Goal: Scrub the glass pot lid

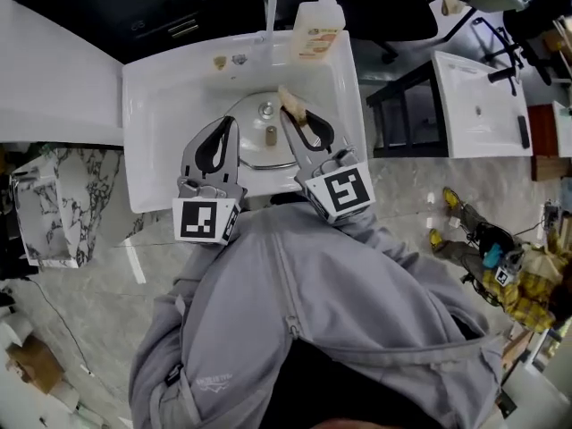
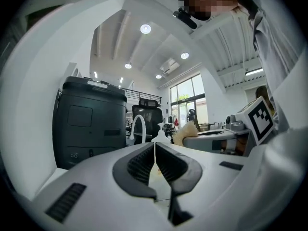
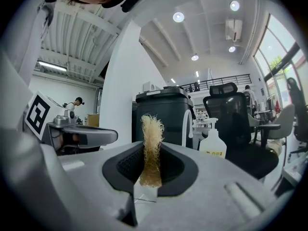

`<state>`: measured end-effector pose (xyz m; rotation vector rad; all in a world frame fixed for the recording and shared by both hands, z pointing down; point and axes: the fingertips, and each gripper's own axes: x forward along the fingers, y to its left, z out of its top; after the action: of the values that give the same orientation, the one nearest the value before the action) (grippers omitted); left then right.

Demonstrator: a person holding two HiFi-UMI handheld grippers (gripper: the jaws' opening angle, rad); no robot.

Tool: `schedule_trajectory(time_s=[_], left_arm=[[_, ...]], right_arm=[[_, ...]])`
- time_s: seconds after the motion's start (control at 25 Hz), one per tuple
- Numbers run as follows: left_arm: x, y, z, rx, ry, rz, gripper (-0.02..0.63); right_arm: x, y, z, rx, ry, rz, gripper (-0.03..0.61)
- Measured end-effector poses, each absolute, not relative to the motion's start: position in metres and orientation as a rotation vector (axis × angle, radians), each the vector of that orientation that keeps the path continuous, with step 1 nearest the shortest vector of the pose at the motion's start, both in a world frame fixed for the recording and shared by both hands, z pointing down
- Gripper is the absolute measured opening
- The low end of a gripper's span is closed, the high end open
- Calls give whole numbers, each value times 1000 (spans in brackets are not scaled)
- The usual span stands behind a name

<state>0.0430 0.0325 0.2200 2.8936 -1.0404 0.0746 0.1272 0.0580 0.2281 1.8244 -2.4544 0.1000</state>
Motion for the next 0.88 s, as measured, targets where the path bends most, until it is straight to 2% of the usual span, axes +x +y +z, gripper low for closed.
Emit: schedule_trajectory(time_s=[0.48, 0.88], left_arm=[[39, 42, 242, 2789, -1176, 164, 9], [41, 21, 250, 2791, -1129, 238, 9]], right_arm=[[126, 61, 249, 1669, -2563, 156, 52], [126, 44, 252, 1720, -2542, 219, 54]])
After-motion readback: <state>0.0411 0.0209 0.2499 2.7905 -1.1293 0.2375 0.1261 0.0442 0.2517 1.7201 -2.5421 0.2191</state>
